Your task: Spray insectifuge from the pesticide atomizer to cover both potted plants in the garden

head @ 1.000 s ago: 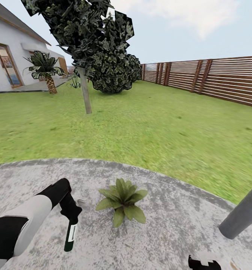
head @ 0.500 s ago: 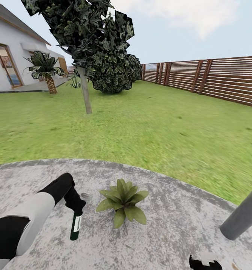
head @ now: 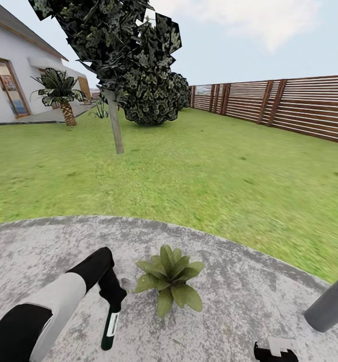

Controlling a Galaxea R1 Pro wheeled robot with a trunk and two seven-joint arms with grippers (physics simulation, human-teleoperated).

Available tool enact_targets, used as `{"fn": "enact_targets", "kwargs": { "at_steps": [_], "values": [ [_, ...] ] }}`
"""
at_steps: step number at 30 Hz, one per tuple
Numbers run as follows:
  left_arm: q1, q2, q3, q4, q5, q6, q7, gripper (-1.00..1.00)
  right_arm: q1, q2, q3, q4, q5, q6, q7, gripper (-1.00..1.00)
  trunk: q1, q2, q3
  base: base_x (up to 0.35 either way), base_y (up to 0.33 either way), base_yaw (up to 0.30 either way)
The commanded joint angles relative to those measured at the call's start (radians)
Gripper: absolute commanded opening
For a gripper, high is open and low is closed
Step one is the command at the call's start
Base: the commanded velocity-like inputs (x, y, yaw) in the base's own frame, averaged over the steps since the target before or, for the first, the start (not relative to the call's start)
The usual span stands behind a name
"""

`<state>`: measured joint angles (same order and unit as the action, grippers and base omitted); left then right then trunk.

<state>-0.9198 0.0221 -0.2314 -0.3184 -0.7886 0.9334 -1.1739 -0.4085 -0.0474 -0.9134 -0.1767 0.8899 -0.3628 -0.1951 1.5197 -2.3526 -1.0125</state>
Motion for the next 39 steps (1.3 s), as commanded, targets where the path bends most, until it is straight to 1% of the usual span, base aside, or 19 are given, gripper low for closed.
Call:
{"fn": "enact_targets", "kwargs": {
  "at_steps": [1,2,3,6,9,11,12,13,14,16,18,22,26,32,34,35,36,37,39],
  "values": [
    [-0.007,-0.027,-0.005,-0.005,-0.013,0.013,-0.046,-1.0,0.0,0.0,-0.007,0.002,0.011,-0.004,-0.004,1.0,0.0,0.0,-0.001,0.0,0.0,0.0],
    [-0.009,-0.031,-0.012,-0.005,-0.013,0.016,-0.051,-1.0,-0.001,0.0,-0.007,0.002,0.011,-0.004,-0.004,1.0,0.0,0.0,-0.001,0.0,0.0,0.0],
    [-0.025,-0.036,-0.02,-0.006,-0.014,0.03,-0.055,-1.0,-0.001,0.0,-0.007,0.002,0.011,-0.005,-0.004,1.0,0.0,0.0,-0.001,0.0,0.0,0.0],
    [-0.069,-0.043,-0.024,-0.004,-0.011,0.049,-0.057,-1.0,-0.001,0.0,-0.007,0.002,0.011,-0.005,-0.004,1.0,0.0,0.0,-0.001,0.0,0.0,0.0],
    [-0.084,-0.043,-0.037,0.002,-0.011,0.051,-0.071,-1.0,0.0,0.0,-0.007,0.001,0.011,-0.005,-0.005,1.0,0.0,0.0,-0.001,0.0,0.0,0.0],
    [-0.085,-0.039,-0.068,0.004,-0.012,0.051,-0.125,-1.0,0.0,-0.001,-0.007,0.0,0.011,-0.005,-0.006,1.0,0.0,0.0,-0.001,0.0,0.0,0.0],
    [-0.081,-0.038,-0.094,0.003,-0.013,0.051,-0.156,-1.0,0.0,0.0,-0.007,0.001,0.011,-0.005,-0.006,1.0,0.0,0.0,-0.001,0.0,0.0,0.0],
    [-0.078,-0.035,-0.116,0.002,-0.013,0.051,-0.172,-1.0,0.0,0.0,-0.007,0.001,0.011,-0.005,-0.006,1.0,0.0,0.0,-0.001,0.0,0.0,0.0],
    [-0.074,-0.033,-0.151,0.0,-0.013,0.051,-0.187,-1.0,0.0,-0.001,-0.007,0.0,0.011,-0.005,-0.006,1.0,0.0,0.0,-0.001,0.0,0.0,0.0],
    [-0.071,-0.032,-0.199,-0.001,-0.013,0.052,-0.197,-1.0,0.0,-0.001,-0.007,0.0,0.011,-0.005,-0.006,1.0,0.0,0.0,-0.001,0.0,0.0,0.0],
    [-0.071,-0.031,-0.216,-0.002,-0.013,0.053,-0.201,-1.0,0.0,0.0,-0.007,0.0,0.011,-0.005,-0.006,1.0,0.0,0.0,-0.001,0.0,0.0,0.0],
    [-0.084,-0.03,-0.219,-0.003,-0.013,0.056,-0.203,-1.0,0.0,0.0,-0.007,0.0,0.011,-0.005,-0.006,1.0,0.0,0.0,-0.001,0.024,0.0,0.0],
    [-0.09,-0.031,-0.217,-0.004,-0.011,0.058,-0.206,-1.0,0.0,-0.001,-0.007,0.0,0.011,-0.005,-0.007,1.0,0.0,0.0,-0.001,0.219,0.0,0.0],
    [-0.077,-0.026,-0.219,-0.003,-0.015,0.055,-0.199,-1.0,-0.001,0.0,-0.007,0.0,0.011,-0.005,-0.007,1.0,0.0,0.0,-0.001,0.037,0.0,-0.001],
    [-0.076,-0.006,-0.22,-0.002,-0.015,0.054,-0.197,-1.0,0.0,0.0,-0.007,0.0,0.011,-0.005,-0.007,1.0,0.0,0.0,-0.001,0.002,0.0,-0.118],
    [-0.075,0.046,-0.221,0.006,-0.015,0.053,-0.197,-1.0,0.0,0.0,-0.007,0.0,0.011,-0.005,-0.007,1.0,0.0,0.0,0.0,0.0,0.0,-0.236],
    [-0.074,0.055,-0.221,0.008,-0.015,0.052,-0.197,-1.0,-0.001,0.0,-0.007,0.0,0.011,-0.005,-0.007,1.0,0.0,0.0,0.0,0.0,0.0,-0.162],
    [-0.062,0.063,-0.221,0.009,-0.015,0.052,-0.197,-1.0,-0.001,0.0,-0.007,0.0,0.011,-0.005,-0.007,1.0,0.0,0.0,0.0,0.0,0.0,-0.083],
    [-0.026,0.064,-0.22,0.002,-0.015,0.052,-0.196,-1.0,0.0,0.0,-0.007,0.0,0.011,-0.005,-0.007,1.0,0.0,0.0,0.0,0.0,0.0,-0.04]
  ]
}}
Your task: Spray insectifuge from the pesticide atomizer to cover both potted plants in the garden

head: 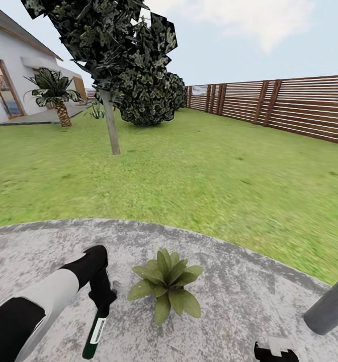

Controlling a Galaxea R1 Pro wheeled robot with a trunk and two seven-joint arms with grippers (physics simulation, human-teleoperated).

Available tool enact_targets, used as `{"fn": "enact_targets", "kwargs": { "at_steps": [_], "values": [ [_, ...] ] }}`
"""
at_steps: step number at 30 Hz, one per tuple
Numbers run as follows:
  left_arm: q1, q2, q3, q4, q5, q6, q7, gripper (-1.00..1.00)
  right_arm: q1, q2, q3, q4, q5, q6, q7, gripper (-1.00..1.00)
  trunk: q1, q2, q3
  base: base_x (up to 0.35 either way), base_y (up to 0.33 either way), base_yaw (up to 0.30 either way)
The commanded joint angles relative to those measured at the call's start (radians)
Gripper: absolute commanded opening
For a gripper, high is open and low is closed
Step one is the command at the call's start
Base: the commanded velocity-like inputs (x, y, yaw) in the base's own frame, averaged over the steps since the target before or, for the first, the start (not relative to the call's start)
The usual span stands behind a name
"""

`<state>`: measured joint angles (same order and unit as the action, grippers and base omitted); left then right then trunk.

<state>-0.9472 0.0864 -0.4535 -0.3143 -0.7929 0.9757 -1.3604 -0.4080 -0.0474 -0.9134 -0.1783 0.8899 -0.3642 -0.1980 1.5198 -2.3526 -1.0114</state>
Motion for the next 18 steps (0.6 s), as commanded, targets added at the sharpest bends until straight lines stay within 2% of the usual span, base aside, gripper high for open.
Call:
{"fn": "enact_targets", "kwargs": {
  "at_steps": [1,7,11,14,15,16,18],
  "values": [
    [0.017,-0.001,0.003,-0.005,-0.011,0.009,-0.009,-1.0,-0.001,0.0,-0.007,0.002,0.011,-0.004,-0.004,1.0,0.0,0.0,-0.001,0.0,0.0,-0.014],
    [0.037,-0.005,0.008,-0.007,-0.006,0.01,-0.012,-1.0,-0.001,0.0,-0.006,0.002,0.011,-0.004,-0.004,1.0,0.0,0.0,-0.001,0.156,0.092,-0.002],
    [0.044,0.001,0.007,0.003,-0.007,0.009,-0.01,-1.0,-0.001,0.0,-0.006,0.002,0.011,-0.004,-0.004,1.0,0.0,0.0,-0.001,0.043,0.031,0.0],
    [0.089,0.001,0.007,-0.005,-0.008,0.009,-0.004,-1.0,-0.001,0.0,-0.006,0.002,0.011,-0.004,-0.004,1.0,0.0,0.0,-0.001,0.004,0.003,0.0],
    [0.097,0.0,0.007,-0.006,-0.007,0.009,0.003,-1.0,-0.001,0.0,-0.006,0.002,0.011,-0.004,-0.004,1.0,0.0,0.0,-0.001,0.001,0.001,0.0],
    [0.11,-0.002,0.009,-0.008,-0.003,0.008,0.053,-1.0,-0.001,0.0,-0.005,0.003,0.011,-0.004,-0.004,1.0,0.0,0.0,-0.001,0.0,0.0,0.0],
    [0.112,-0.002,0.013,-0.01,-0.002,0.009,0.068,-1.0,-0.001,0.0,-0.005,0.003,0.011,-0.004,-0.004,1.0,0.0,0.0,-0.001,0.0,0.0,0.0]
  ]
}}
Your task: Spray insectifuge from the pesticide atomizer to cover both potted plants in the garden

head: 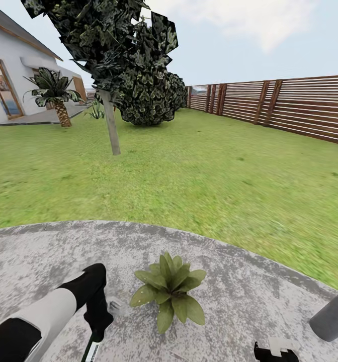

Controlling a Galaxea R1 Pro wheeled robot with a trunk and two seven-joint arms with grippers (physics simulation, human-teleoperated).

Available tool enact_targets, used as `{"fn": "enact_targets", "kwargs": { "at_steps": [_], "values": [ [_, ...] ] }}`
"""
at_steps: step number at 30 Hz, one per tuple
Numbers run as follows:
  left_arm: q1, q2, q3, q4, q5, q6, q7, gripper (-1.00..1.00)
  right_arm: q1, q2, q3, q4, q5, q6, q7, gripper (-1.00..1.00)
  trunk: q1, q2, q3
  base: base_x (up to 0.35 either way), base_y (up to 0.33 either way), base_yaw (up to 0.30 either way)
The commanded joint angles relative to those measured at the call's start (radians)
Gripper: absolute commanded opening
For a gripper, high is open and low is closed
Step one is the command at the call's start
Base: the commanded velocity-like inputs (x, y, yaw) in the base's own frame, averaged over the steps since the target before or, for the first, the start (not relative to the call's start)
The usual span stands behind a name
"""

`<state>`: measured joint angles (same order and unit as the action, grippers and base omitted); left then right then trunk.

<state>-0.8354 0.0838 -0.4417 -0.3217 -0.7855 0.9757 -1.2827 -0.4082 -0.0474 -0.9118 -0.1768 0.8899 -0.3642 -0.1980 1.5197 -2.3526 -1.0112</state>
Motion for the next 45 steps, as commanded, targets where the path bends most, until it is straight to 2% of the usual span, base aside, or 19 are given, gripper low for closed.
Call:
{"fn": "enact_targets", "kwargs": {
  "at_steps": [1,3,5,9,18,23,25,31,45],
  "values": [
    [0.0,0.0,0.001,-0.004,-0.009,0.009,-0.007,-1.0,-0.001,0.0,-0.007,0.002,0.011,-0.004,-0.004,1.0,0.0,0.0,-0.001,0.0,0.0,0.0],
    [0.001,0.0,0.015,-0.034,-0.01,0.009,-0.002,-1.0,-0.001,0.0,-0.007,0.002,0.011,-0.004,-0.004,1.0,0.0,0.0,-0.001,0.0,0.0,0.0],
    [0.0,0.004,0.046,-0.111,-0.012,0.01,0.002,-1.0,-0.001,0.0,-0.007,0.002,0.011,-0.004,-0.004,1.0,0.0,0.0,-0.003,0.0,0.0,0.0],
    [-0.014,-0.001,0.063,-0.15,-0.015,0.012,0.004,-1.0,-0.001,0.001,-0.007,0.002,0.011,-0.004,-0.004,1.0,0.0,0.0,-0.008,0.0,0.0,0.0],
    [-0.018,-0.003,0.064,-0.154,-0.017,0.015,-0.005,-1.0,-0.001,0.0,-0.009,-0.001,0.01,-0.005,-0.004,1.0,0.0,0.0,-0.009,0.0,0.0,0.0],
    [-0.117,-0.011,0.061,-0.143,-0.013,0.023,-0.007,-1.0,-0.001,0.0,-0.01,-0.001,0.011,-0.004,-0.004,1.0,0.0,0.0,-0.009,0.001,0.0,0.0],
    [-0.137,-0.013,0.058,-0.139,-0.012,0.025,-0.008,-1.0,-0.001,0.0,-0.01,-0.001,0.011,-0.004,-0.004,1.0,0.0,0.0,-0.009,0.191,0.0,0.0],
    [-0.131,-0.013,0.058,-0.137,-0.012,0.026,-0.008,-1.0,-0.001,0.0,-0.009,-0.001,0.011,-0.004,-0.004,1.0,0.0,0.0,-0.009,0.253,0.0,0.0],
    [-0.108,-0.009,0.054,-0.135,-0.012,0.023,-0.007,-1.0,-0.001,0.001,-0.009,0.0,0.009,-0.005,-0.005,1.0,0.0,0.0,-0.009,0.01,0.0,0.0]
  ]
}}
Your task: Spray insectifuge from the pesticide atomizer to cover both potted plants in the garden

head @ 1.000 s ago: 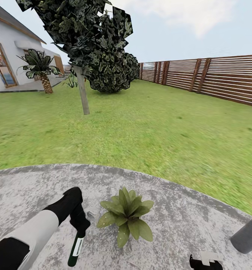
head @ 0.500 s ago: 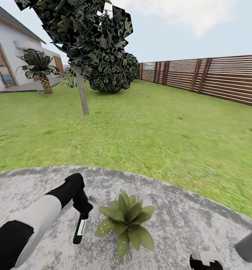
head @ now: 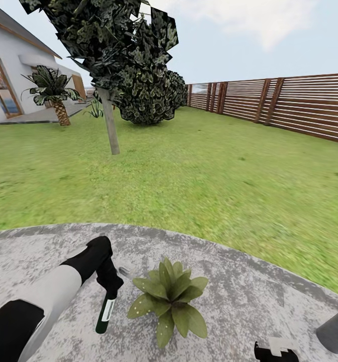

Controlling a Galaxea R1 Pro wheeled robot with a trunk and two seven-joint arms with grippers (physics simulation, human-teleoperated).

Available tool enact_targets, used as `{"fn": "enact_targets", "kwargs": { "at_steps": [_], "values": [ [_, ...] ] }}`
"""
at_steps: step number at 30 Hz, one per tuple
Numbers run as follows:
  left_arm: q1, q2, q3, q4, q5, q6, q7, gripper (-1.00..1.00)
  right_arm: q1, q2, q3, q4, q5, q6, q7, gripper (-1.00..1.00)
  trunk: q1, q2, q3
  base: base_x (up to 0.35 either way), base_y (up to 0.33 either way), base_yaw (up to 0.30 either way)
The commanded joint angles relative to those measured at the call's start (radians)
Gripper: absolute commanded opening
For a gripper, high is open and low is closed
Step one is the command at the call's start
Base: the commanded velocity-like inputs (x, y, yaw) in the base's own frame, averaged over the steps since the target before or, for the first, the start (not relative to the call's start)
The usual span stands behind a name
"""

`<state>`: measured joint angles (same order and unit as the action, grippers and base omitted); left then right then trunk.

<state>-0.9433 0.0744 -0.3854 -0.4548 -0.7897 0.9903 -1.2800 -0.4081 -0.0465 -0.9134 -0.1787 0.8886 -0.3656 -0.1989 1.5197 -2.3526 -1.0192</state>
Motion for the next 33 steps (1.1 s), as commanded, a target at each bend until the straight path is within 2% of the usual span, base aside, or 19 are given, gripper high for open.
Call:
{"fn": "enact_targets", "kwargs": {
  "at_steps": [1,5,13,17,25,28,30,32,33],
  "values": [
    [0.0,0.001,-0.003,-0.002,-0.008,0.008,-0.01,-1.0,-0.001,0.0,-0.007,0.002,0.01,-0.004,-0.005,1.0,0.0,0.0,-0.001,0.0,0.0,0.0],
    [0.001,0.0,-0.003,-0.001,-0.008,0.008,-0.011,-1.0,-0.001,0.0,-0.007,0.002,0.01,-0.004,-0.005,1.0,0.0,0.0,-0.001,0.0,0.0,0.0],
    [0.003,-0.001,-0.002,0.018,-0.008,0.007,-0.012,-1.0,-0.001,0.0,-0.007,0.002,0.01,-0.004,-0.005,1.0,0.03,-0.056,-0.037,0.0,0.0,0.0],
    [0.004,-0.002,-0.003,0.053,-0.009,0.004,-0.012,-1.0,-0.001,0.0,-0.008,0.002,0.011,-0.004,-0.005,1.0,0.03,-0.056,-0.04,0.0,0.0,0.0],
    [0.008,-0.001,-0.009,0.057,-0.008,0.008,-0.014,-1.0,-0.001,-0.001,-0.008,0.001,0.012,-0.004,-0.004,1.0,0.03,-0.056,-0.04,0.0,0.0,0.0],
    [0.001,-0.003,-0.009,0.053,-0.01,0.007,-0.062,-1.0,-0.001,-0.001,-0.007,0.001,0.012,-0.003,-0.004,1.0,0.03,-0.056,-0.04,0.0,0.0,0.0],
    [0.0,0.002,-0.013,0.043,-0.014,0.006,-0.101,-1.0,-0.001,-0.001,-0.007,0.001,0.012,-0.003,-0.004,1.0,0.03,-0.056,-0.04,0.0,0.0,0.0],
    [0.0,-0.001,-0.031,0.042,-0.041,0.007,-0.11,-1.0,-0.001,-0.001,-0.007,0.001,0.012,-0.003,-0.004,1.0,0.03,-0.056,-0.04,-0.013,-0.008,0.0],
    [0.0,-0.002,-0.039,0.043,-0.068,0.008,-0.113,-1.0,-0.001,-0.001,-0.007,0.001,0.012,-0.003,-0.004,1.0,0.03,-0.056,-0.04,-0.117,-0.082,0.0]
  ]
}}
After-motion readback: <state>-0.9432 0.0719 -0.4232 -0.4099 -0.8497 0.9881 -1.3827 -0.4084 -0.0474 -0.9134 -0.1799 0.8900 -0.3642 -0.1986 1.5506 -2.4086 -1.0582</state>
